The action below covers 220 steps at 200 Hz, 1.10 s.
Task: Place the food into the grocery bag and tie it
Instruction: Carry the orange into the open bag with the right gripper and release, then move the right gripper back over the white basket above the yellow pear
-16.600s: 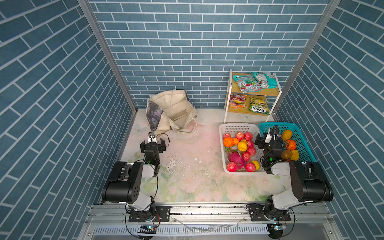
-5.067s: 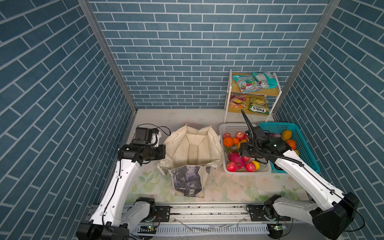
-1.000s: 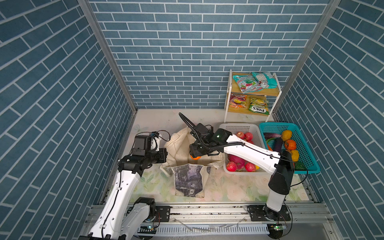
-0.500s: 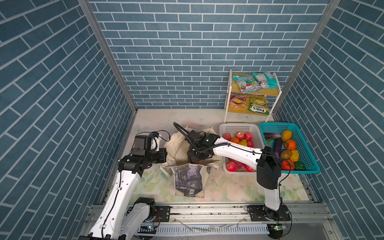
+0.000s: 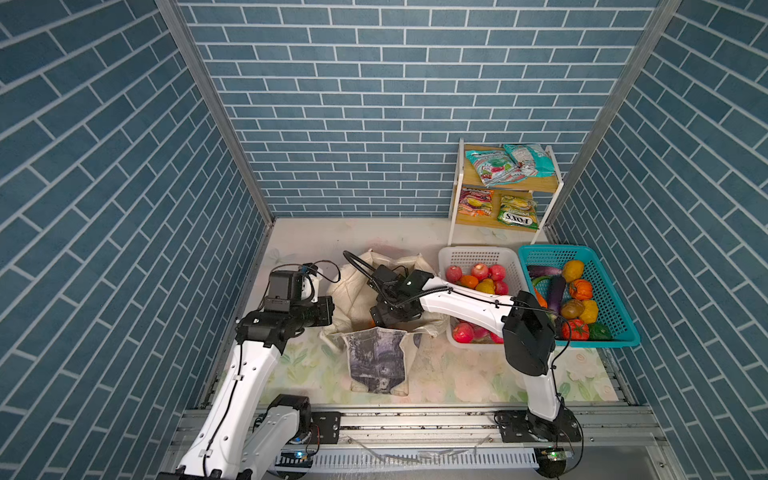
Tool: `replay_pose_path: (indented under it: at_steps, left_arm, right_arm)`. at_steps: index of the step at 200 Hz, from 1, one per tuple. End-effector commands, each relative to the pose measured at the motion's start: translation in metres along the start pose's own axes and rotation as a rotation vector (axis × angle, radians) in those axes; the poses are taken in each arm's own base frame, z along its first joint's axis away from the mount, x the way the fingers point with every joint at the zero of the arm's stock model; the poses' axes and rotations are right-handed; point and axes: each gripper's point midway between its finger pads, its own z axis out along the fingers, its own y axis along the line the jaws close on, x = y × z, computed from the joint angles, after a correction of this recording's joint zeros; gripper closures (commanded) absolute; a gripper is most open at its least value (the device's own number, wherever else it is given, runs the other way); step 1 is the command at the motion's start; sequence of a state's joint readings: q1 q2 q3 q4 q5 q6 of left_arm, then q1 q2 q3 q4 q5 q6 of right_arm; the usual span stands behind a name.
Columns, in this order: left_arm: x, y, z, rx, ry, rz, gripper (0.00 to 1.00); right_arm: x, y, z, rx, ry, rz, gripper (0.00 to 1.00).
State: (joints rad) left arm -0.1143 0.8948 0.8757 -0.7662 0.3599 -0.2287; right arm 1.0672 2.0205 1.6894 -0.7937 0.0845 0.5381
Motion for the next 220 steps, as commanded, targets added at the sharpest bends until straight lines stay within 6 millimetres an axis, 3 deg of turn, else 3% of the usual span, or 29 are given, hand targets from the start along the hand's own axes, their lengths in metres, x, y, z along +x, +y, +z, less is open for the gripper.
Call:
replay_pose_path:
  at_steps: [1,51,105,124,141,170,195,220]
  left_arm:
    - [0.001,0.002,-0.001,-0.004,-0.011,0.0,1.0]
    - [0.001,0.003,-0.001,-0.007,-0.012,0.0,1.0]
    - [0.001,0.003,-0.001,-0.009,-0.012,-0.001,1.0]
    - [0.001,0.003,-0.001,-0.011,-0.012,-0.001,1.0]
    - [0.001,0.004,0.0,-0.012,-0.01,-0.002,1.0]
    - [0.001,0.004,0.0,-0.012,-0.009,-0.002,1.0]
    - [0.002,0.004,0.001,-0.014,-0.006,-0.004,1.0]
    - [0.001,0.005,0.001,-0.016,-0.006,-0.004,1.0]
  right_arm:
    - [-0.025,-0.007,-0.051,0.031,-0.139,-0.021,0.05]
    - [-0.054,-0.009,-0.133,-0.019,-0.352,-0.018,0.02]
    - [-0.068,-0.021,-0.221,-0.043,-0.551,-0.014,0.02]
    - [-0.068,-0.039,-0.251,0.003,-0.631,-0.001,0.03]
    - [-0.062,-0.071,-0.272,0.087,-0.686,0.052,0.04]
    - [-0.037,-0.153,-0.27,0.177,-0.662,0.282,0.07]
    - [-0.002,-0.215,-0.242,0.253,-0.576,0.46,0.08]
    - [0.03,-0.252,-0.201,0.284,-0.436,0.573,0.08]
